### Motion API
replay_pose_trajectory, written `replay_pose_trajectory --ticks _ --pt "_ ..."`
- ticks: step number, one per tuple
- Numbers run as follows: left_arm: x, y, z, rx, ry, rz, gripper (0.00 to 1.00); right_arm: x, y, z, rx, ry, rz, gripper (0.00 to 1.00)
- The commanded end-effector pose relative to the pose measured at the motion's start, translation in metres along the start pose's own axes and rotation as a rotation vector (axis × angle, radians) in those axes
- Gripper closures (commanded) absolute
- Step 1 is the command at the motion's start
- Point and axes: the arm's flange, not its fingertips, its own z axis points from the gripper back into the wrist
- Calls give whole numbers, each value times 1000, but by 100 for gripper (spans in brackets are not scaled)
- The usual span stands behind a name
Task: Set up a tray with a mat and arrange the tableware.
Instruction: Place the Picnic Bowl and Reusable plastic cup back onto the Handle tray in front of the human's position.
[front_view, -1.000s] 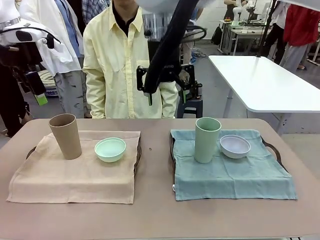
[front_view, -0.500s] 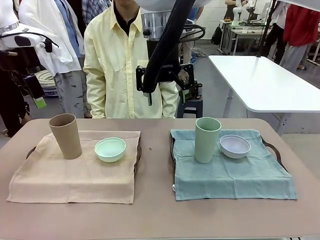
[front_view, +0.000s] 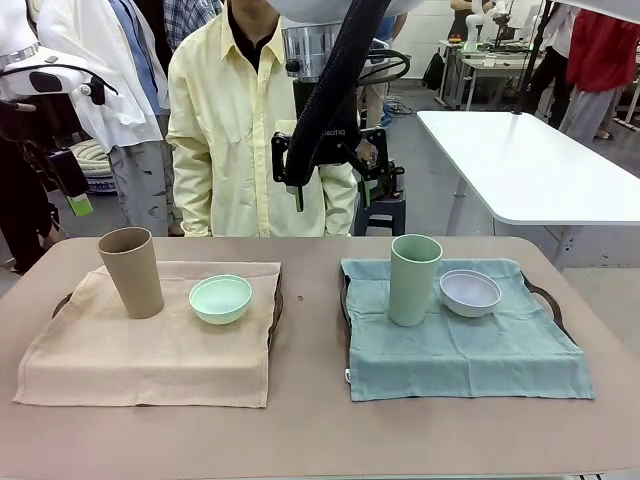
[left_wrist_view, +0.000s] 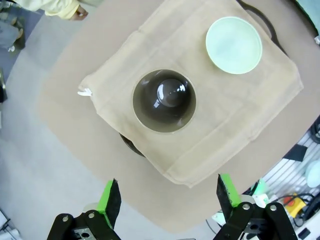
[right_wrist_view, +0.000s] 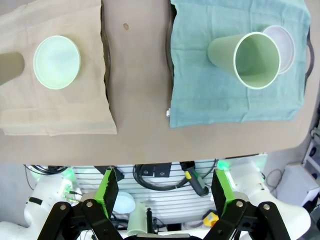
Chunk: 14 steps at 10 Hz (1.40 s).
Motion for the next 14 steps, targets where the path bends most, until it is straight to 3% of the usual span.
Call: replay_pose_trajectory --ticks 1,5,7,12,14 --pt "-2 -1 -2 22 -8 -8 0 -2 -2 -5 8 -11 -4 4" --pt "0 0 0 0 0 0 0 0 0 0 0 0 0 4" --pt "-5 -14 1 -3 44 133 0 -3 -15 -1 24 10 33 4" --pt "-14 -32 16 -57 42 533 0 -24 -106 9 176 10 -40 4" --pt "-18 -23 17 -155 13 557 0 -38 -156 9 255 -7 -54 4"
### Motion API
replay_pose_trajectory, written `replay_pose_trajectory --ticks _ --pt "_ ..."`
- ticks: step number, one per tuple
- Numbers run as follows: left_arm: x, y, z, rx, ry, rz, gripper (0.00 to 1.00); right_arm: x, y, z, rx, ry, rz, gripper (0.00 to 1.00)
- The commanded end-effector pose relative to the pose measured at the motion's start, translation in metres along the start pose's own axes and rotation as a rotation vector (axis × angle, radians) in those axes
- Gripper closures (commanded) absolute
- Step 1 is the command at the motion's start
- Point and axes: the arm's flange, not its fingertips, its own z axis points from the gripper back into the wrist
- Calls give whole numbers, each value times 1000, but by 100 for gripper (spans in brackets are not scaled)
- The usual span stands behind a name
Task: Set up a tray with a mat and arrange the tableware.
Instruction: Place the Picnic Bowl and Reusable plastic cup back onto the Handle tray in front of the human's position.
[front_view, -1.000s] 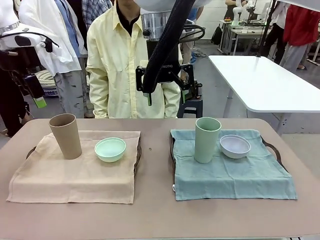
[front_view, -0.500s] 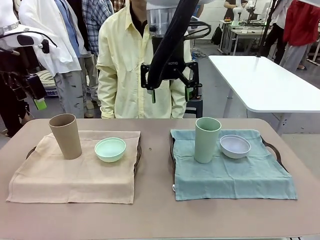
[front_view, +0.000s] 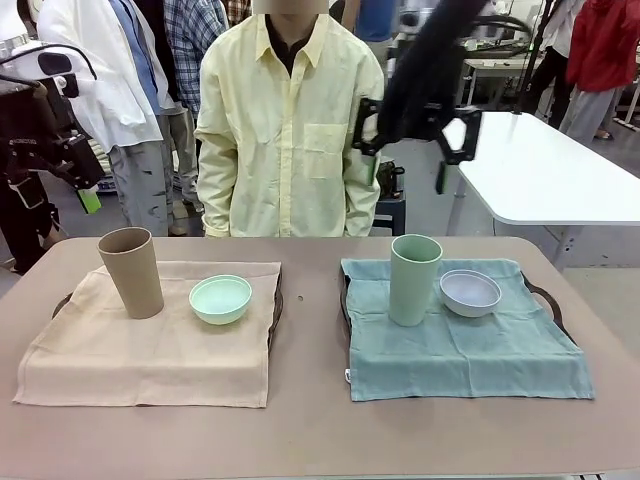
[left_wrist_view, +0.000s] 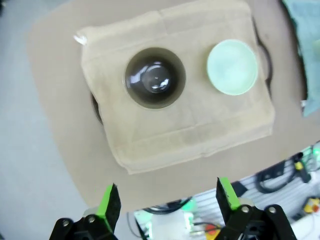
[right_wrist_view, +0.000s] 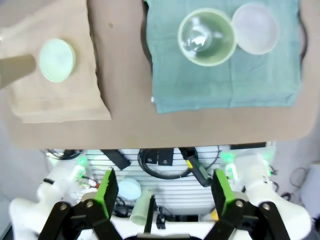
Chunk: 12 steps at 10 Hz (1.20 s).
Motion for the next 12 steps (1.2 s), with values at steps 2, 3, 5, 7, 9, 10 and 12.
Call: replay_pose_trajectory --ticks 2,3,5,7,9,10,12 --pt "2 26 0 -248 -45 -100 0 -18 -79 -9 184 -40 -27 4" --pt "3 38 -1 -338 -36 -137 0 -19 -101 -7 238 -49 -47 4" --pt "-2 58 -3 -521 -37 -184 0 -21 -150 -8 311 -64 -101 4" --pt "-5 80 -10 -676 -22 -190 0 -22 -201 -1 373 -91 -91 4" --pt "-11 103 -15 -791 -39 -158 0 -23 -241 10 438 -104 -128 4" --pt "-12 105 -19 -797 -63 -151 0 -21 -247 10 420 -98 -154 4" --pt "-17 101 -23 -770 -38 -154 0 -21 -235 13 374 -110 -138 4"
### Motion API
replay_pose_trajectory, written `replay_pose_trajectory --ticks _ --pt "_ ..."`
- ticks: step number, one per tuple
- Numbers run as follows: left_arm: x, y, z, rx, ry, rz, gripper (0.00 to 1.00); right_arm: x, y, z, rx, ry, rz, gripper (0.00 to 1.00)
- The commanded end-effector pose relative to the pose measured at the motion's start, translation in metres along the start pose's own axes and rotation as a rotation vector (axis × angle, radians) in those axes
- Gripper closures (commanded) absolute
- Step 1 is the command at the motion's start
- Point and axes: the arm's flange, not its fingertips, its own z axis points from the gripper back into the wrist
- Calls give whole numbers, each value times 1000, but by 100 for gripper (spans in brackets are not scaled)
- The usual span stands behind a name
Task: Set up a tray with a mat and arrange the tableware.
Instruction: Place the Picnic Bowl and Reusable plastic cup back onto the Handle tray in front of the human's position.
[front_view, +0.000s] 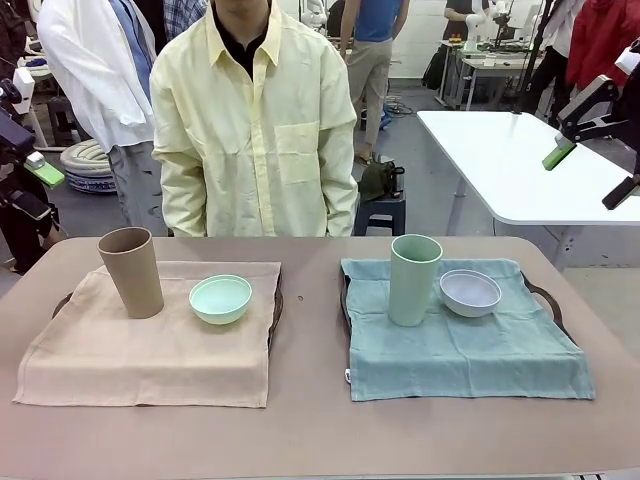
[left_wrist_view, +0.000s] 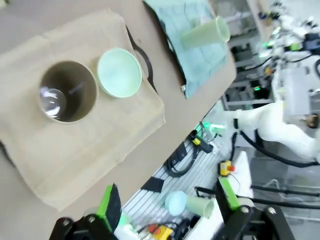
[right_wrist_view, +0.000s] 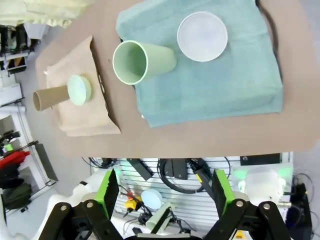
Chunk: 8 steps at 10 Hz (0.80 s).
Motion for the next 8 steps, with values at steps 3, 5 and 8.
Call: replay_pose_trajectory --ticks 3,5,8 --pt "0 -3 -4 -27 18 -1 0 -2 10 -5 0 9 13 4" --pt "-6 6 2 -74 -53 70 0 8 -6 -5 33 129 64 4" --pt "-27 24 22 -352 -145 237 0 33 -71 14 140 265 146 4"
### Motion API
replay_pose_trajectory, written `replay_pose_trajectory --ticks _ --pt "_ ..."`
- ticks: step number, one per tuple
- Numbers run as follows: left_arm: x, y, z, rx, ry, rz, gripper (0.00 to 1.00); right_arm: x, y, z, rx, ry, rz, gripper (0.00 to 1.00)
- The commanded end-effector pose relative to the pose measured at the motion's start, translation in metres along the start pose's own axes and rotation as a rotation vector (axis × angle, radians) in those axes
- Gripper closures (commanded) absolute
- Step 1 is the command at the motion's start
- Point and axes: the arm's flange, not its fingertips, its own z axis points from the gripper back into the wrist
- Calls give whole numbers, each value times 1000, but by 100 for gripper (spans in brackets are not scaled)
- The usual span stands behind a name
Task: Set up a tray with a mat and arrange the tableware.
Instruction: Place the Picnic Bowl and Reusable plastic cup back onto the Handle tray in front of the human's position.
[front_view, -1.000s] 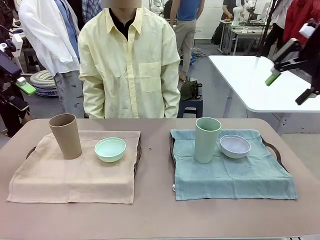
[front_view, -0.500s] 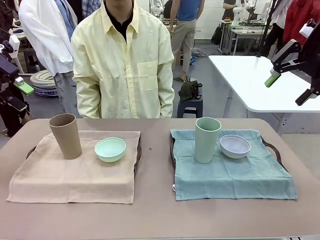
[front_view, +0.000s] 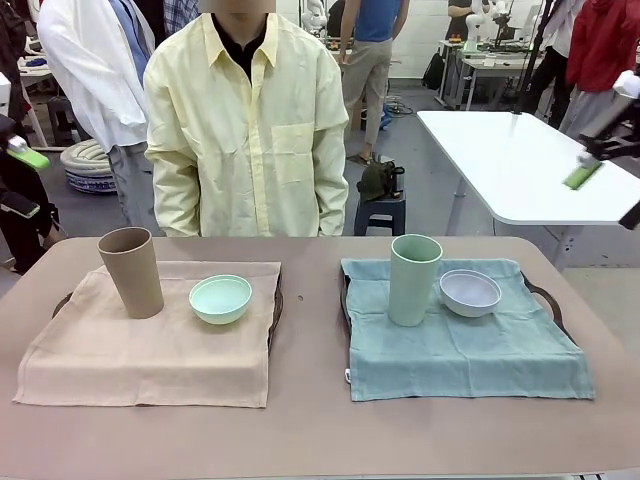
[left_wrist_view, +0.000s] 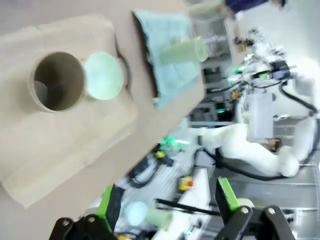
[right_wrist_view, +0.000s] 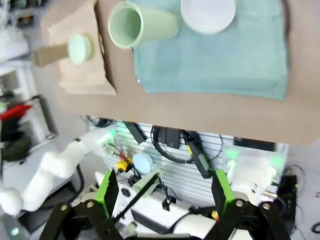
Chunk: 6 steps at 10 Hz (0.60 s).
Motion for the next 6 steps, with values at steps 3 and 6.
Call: replay_pose_trajectory --ticks 3,6 --pt "-4 30 31 -324 -52 177 0 14 -79 36 336 -1 25 4" --pt "-5 65 33 -324 -35 247 0 12 -126 52 497 -192 -47 4"
